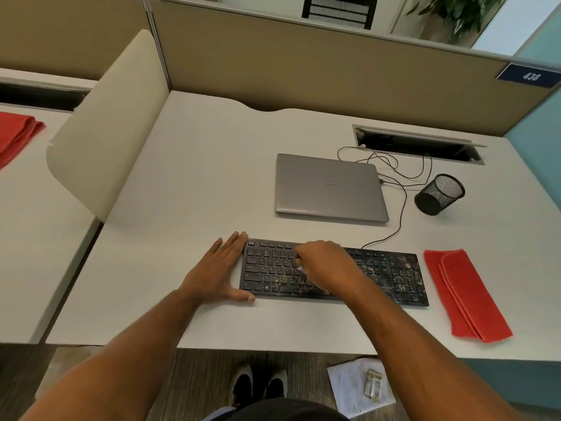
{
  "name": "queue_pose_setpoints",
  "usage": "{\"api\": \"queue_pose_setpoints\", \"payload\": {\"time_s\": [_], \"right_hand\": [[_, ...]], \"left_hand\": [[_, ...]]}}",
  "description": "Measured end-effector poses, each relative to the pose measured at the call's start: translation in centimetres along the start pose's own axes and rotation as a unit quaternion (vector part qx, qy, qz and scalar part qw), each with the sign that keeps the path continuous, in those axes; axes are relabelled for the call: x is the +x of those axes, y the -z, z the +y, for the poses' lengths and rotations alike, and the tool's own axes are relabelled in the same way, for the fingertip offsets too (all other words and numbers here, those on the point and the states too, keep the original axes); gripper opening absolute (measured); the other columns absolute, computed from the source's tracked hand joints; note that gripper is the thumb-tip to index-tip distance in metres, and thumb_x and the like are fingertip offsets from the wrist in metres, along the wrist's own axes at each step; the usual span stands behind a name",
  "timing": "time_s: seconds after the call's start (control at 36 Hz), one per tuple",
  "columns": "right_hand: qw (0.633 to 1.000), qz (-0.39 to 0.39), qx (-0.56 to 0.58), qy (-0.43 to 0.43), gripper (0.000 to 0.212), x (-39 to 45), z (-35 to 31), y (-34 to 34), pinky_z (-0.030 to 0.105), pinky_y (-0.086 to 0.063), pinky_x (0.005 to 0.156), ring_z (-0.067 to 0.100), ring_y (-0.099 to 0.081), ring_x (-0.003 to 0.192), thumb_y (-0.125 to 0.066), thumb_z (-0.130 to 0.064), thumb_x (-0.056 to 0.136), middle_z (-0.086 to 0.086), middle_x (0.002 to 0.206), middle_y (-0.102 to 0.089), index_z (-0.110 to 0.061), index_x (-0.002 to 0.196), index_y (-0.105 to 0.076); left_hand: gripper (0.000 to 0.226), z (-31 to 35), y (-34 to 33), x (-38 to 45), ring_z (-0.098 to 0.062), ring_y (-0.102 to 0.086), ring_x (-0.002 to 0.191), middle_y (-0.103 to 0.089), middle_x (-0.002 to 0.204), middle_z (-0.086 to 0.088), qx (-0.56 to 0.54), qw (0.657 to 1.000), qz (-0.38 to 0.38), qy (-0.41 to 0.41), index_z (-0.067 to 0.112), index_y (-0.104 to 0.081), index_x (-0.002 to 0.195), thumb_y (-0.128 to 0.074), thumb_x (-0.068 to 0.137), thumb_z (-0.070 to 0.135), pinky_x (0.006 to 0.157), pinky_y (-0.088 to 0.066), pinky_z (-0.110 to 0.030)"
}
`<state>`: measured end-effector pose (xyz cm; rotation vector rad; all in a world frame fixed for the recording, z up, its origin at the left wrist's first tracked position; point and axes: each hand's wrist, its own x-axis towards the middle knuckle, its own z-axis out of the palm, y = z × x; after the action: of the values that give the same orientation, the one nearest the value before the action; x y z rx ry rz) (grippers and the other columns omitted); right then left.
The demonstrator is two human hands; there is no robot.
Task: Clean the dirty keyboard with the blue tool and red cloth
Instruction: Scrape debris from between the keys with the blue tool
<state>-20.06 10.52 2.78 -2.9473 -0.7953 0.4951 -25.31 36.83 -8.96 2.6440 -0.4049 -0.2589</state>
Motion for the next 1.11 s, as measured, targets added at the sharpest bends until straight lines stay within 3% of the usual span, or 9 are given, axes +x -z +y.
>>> {"api": "queue_pose_setpoints", "payload": {"time_s": [0.11,0.19,0.28,0.47,0.61,0.72,0.89,1.0,1.11], "right_hand": [[0.996,0.013,0.087,-0.016,0.023,0.0,0.2,0.9,0.034,-0.053,0.074,0.013,-0.062,0.076,-0.051,-0.032,0.103,-0.002,0.091,-0.072,-0.019,0.100,-0.070],[0.965,0.068,0.250,-0.052,0.020,0.3,-1.2,1.0,0.023,-0.043,0.062,0.001,-0.055,0.065,-0.057,-0.033,0.101,-0.007,0.089,-0.073,-0.022,0.101,-0.075],[0.941,0.114,0.303,-0.096,0.021,0.8,-2.6,-0.1,0.022,-0.043,0.059,0.002,-0.056,0.060,-0.059,-0.035,0.099,-0.010,0.079,-0.071,-0.022,0.098,-0.076],[0.968,0.052,0.230,-0.087,0.029,0.7,-3.5,-0.9,0.021,-0.033,0.051,0.004,-0.049,0.055,-0.056,-0.034,0.101,-0.008,0.065,-0.059,-0.015,0.087,-0.072],[0.938,0.088,0.315,-0.114,0.022,1.2,-2.9,-0.9,0.033,-0.058,0.068,0.009,-0.067,0.070,-0.062,-0.037,0.097,-0.008,0.076,-0.071,-0.020,0.090,-0.075],[0.950,0.081,0.285,-0.098,0.023,0.7,-3.0,-1.5,0.022,-0.043,0.057,0.004,-0.059,0.063,-0.058,-0.036,0.100,-0.010,0.076,-0.068,-0.022,0.094,-0.075],[0.967,0.010,0.248,-0.065,0.029,-0.2,-2.6,-1.4,0.025,-0.036,0.052,0.007,-0.048,0.056,-0.058,-0.034,0.100,-0.005,0.068,-0.061,-0.017,0.079,-0.067],[0.942,0.056,0.319,-0.093,0.022,-0.1,-2.1,-1.7,0.028,-0.049,0.061,0.008,-0.059,0.063,-0.060,-0.034,0.099,-0.009,0.075,-0.069,-0.020,0.091,-0.075],[0.941,0.085,0.312,-0.096,0.022,-0.5,-2.3,-2.9,0.027,-0.050,0.062,0.007,-0.059,0.062,-0.058,-0.038,0.099,-0.010,0.078,-0.071,-0.025,0.093,-0.076]], "left_hand": [[0.144,0.0,0.0,0.0,-0.002,0.021,0.154,0.013,0.170,0.007,0.004,1.000,-0.001,-0.001,0.021,0.017,0.163,-0.058,0.067,0.097,0.128,0.011,-0.033],[0.144,0.0,0.0,0.0,-0.002,0.021,0.154,0.013,0.171,0.007,0.007,1.000,-0.003,0.001,0.021,0.017,0.163,-0.057,0.067,0.098,0.128,0.011,-0.034],[0.144,0.0,0.0,0.0,-0.002,0.021,0.154,0.014,0.171,0.007,0.007,1.000,-0.006,0.002,0.021,0.018,0.163,-0.057,0.066,0.098,0.129,0.010,-0.035],[0.144,0.0,0.0,0.0,-0.003,0.020,0.155,0.012,0.172,0.006,0.007,1.000,-0.002,0.000,0.020,0.017,0.163,-0.056,0.066,0.099,0.130,0.007,-0.038],[0.144,0.0,-0.1,0.0,-0.004,0.019,0.155,0.011,0.172,0.006,0.003,1.000,0.000,0.000,0.022,0.017,0.163,-0.058,0.066,0.098,0.130,0.006,-0.039],[0.144,-0.1,-0.1,0.0,-0.003,0.020,0.155,0.012,0.172,0.006,0.005,1.000,-0.001,-0.001,0.022,0.018,0.163,-0.057,0.066,0.098,0.129,0.008,-0.036],[0.145,-0.2,-0.2,0.0,-0.004,0.020,0.155,0.013,0.171,0.007,0.007,1.000,0.001,-0.001,0.021,0.018,0.163,-0.057,0.066,0.098,0.130,0.007,-0.037],[0.145,-0.2,-0.2,0.0,-0.004,0.019,0.156,0.012,0.171,0.007,0.006,1.000,0.001,-0.003,0.021,0.017,0.163,-0.058,0.067,0.098,0.130,0.006,-0.038],[0.144,-0.2,-0.1,0.1,-0.003,0.021,0.155,0.014,0.171,0.007,0.013,1.000,-0.001,-0.003,0.021,0.019,0.162,-0.057,0.067,0.099,0.129,0.009,-0.036]]}}
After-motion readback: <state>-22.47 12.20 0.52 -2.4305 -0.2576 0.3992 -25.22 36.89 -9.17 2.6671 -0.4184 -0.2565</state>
